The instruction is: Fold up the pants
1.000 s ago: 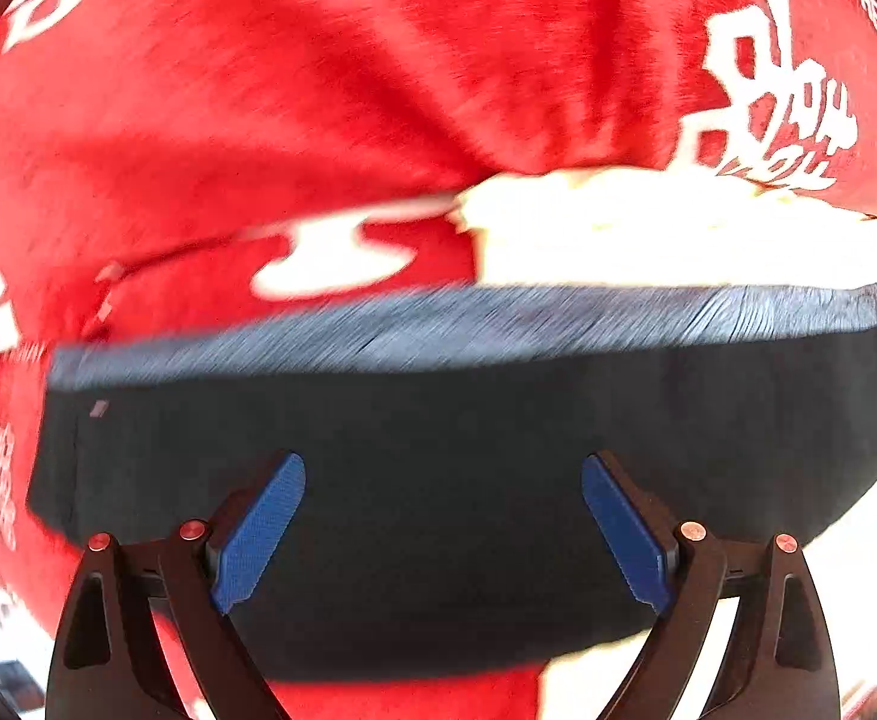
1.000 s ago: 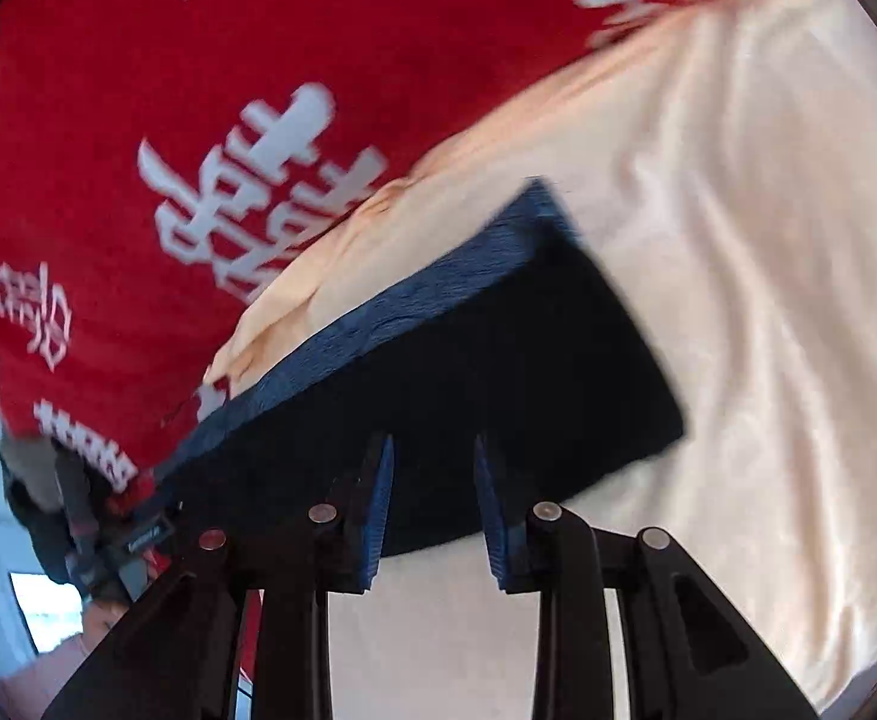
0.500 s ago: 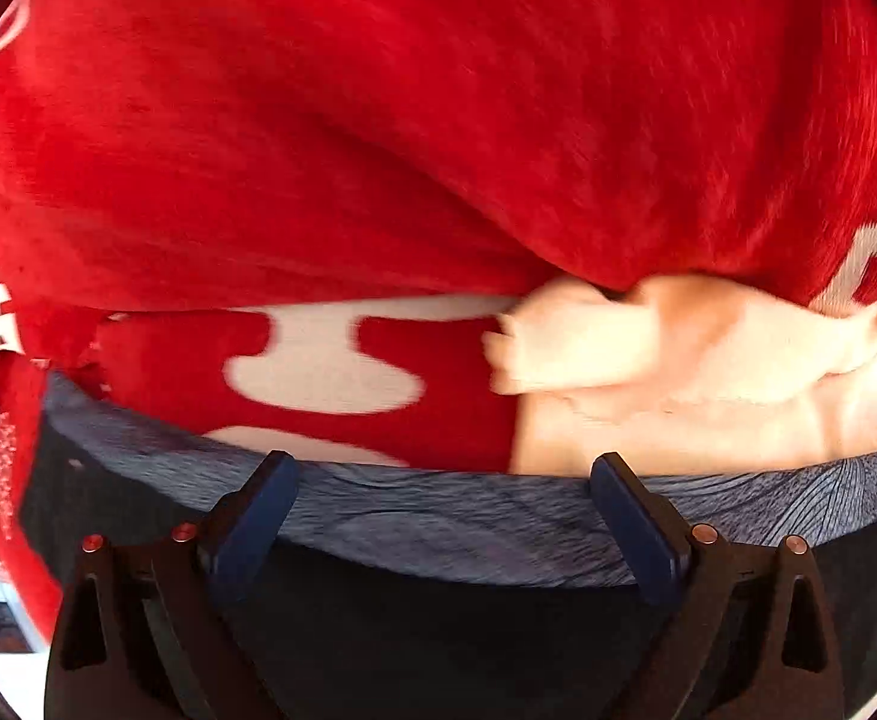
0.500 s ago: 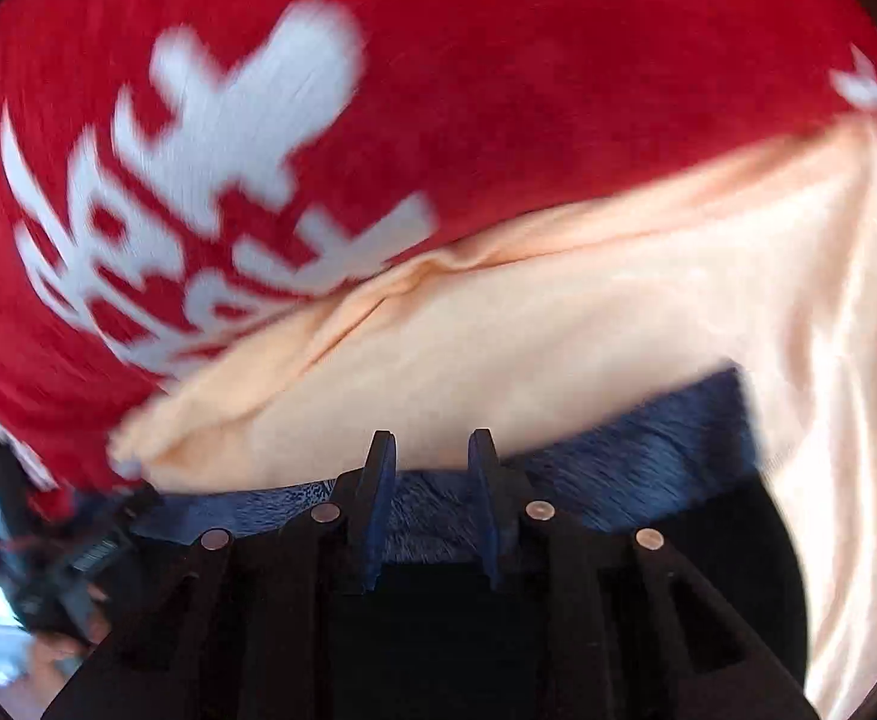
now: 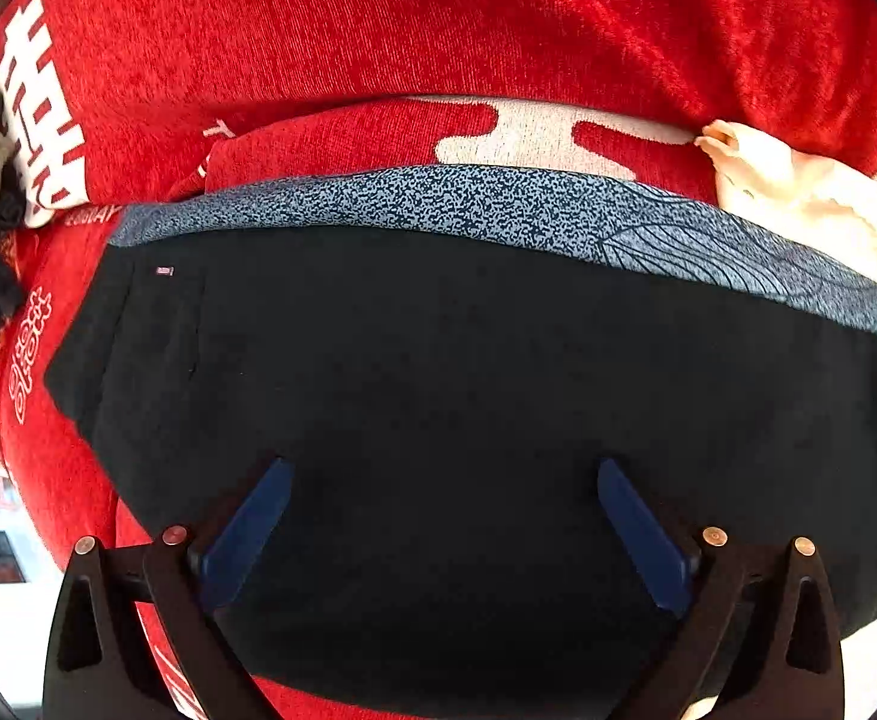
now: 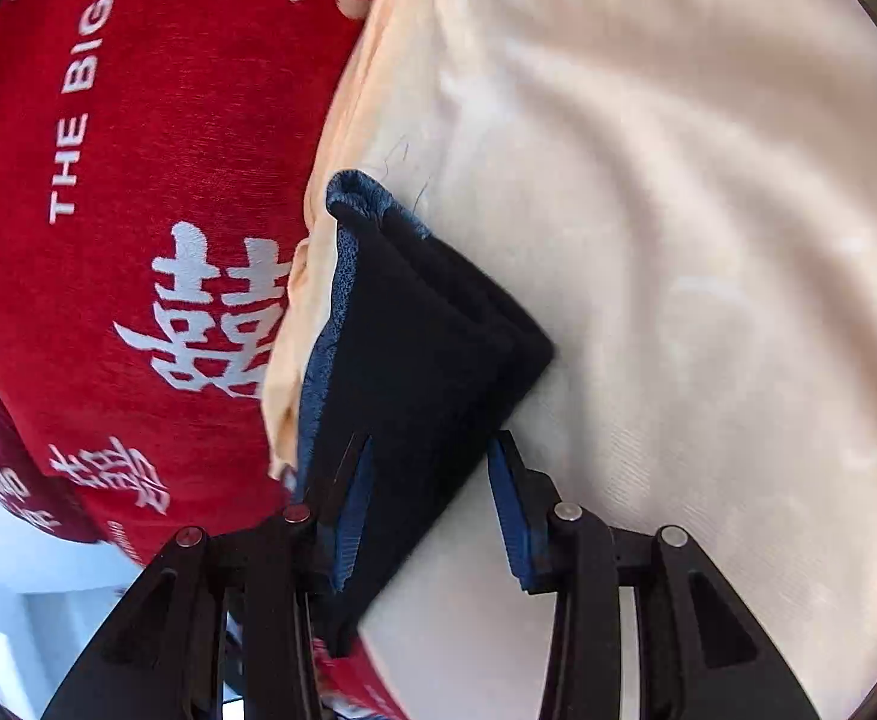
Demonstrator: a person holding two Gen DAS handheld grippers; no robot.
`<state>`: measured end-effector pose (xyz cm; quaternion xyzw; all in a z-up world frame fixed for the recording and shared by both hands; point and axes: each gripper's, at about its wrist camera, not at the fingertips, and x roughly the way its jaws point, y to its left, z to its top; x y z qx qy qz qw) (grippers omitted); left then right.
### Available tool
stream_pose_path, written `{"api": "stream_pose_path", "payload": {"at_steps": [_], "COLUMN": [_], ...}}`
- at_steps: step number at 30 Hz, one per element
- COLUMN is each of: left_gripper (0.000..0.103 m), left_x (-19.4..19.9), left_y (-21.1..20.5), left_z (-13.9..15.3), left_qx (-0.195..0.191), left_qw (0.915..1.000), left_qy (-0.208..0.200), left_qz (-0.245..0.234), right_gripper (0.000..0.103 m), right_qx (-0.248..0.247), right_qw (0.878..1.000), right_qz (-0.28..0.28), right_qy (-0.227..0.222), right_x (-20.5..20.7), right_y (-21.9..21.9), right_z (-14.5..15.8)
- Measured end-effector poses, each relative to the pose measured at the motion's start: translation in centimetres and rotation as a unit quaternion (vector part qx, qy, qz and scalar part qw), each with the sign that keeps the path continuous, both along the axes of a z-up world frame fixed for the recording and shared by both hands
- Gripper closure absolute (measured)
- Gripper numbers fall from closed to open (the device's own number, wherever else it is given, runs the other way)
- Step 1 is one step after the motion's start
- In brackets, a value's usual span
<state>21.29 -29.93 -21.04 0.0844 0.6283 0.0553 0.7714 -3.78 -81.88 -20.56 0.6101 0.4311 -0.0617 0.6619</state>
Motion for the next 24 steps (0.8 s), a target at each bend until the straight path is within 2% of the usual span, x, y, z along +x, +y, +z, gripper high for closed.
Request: {"api": "stream_pose_path", "payload": {"at_steps": [2,3,4,5,8,9,10,11,12,13,14,16,17,19,21,22,24], "left_gripper": [0.000,0.000,0.000,0.000,0.000,0.000,0.000,0.000,0.000,0.000,0.000,0.000,0.000,0.000,0.000,0.000,0.000], "left_x": [0.0,0.2,0.3,0.2,0.5,0.3,0.3,0.0,-0.3,0.0,-0.1,-0.6,-0.5,-0.4,-0.5,-0.5,-0.4], "left_y": [0.1,-0.5,-0.3,-0.3,-0.2,-0.5,-0.3,-0.8,-0.8,-0.5,-0.3,-0.4,-0.1,-0.1,0.0,0.0,0.2], "left_z": [0.1,0.2,0.4,0.2,0.1,0.1,0.0,0.2,0.2,0.1,0.0,0.1,-0.1,-0.1,-0.1,0.0,-0.1], "left_qx": [-0.002,-0.002,0.001,0.004,0.019,0.021,0.017,0.013,0.010,0.007,0.005,0.004,0.004,0.002,-0.002,-0.003,-0.005], "left_qw": [1.0000,1.0000,0.9999,0.9999,0.9996,0.9995,0.9997,0.9998,0.9999,1.0000,1.0000,1.0000,0.9999,1.0000,1.0000,0.9999,0.9999], "left_qy": [0.003,0.005,0.009,0.012,0.009,0.005,-0.001,-0.002,-0.002,-0.001,-0.001,-0.004,-0.005,-0.007,-0.009,-0.009,-0.009], "left_qz": [-0.001,-0.003,-0.004,-0.005,-0.021,-0.023,-0.018,-0.012,-0.007,-0.004,-0.005,-0.008,-0.008,-0.006,0.000,0.003,0.007], "right_gripper": [0.063,0.071,0.087,0.088,0.089,0.089,0.088,0.080,0.080,0.079,0.073,0.072,0.072,0.072,0.072,0.072,0.072], "right_qx": [0.017,0.020,0.010,-0.001,-0.068,-0.081,-0.090,-0.090,-0.084,-0.067,-0.087,-0.166,-0.193,-0.248,-0.277,-0.287,-0.279], "right_qw": [0.999,0.999,0.999,0.999,0.997,0.996,0.995,0.993,0.992,0.995,0.993,0.980,0.975,0.965,0.956,0.948,0.941], "right_qz": [-0.035,-0.044,-0.041,-0.031,0.025,0.037,0.044,0.049,0.041,0.007,-0.002,-0.008,-0.008,0.021,0.088,0.130,0.187], "right_qy": [-0.016,-0.007,0.004,-0.007,-0.039,-0.029,0.011,0.058,0.085,0.070,0.084,0.110,0.108,0.082,0.049,0.040,0.033], "right_x": [1.2,1.2,1.6,2.2,3.6,3.6,3.3,3.0,2.6,1.7,1.3,0.9,0.9,2.0,4.5,6.7,9.4], "right_y": [0.4,-0.1,-0.3,-0.3,0.4,0.3,-0.1,-0.5,-0.9,-1.4,-1.4,-0.9,-0.6,0.3,1.4,2.8,4.2], "right_z": [-0.9,-0.6,0.1,1.3,5.4,5.5,4.3,2.8,1.8,1.8,2.6,5.6,7.0,9.9,11.3,11.0,9.0]}}
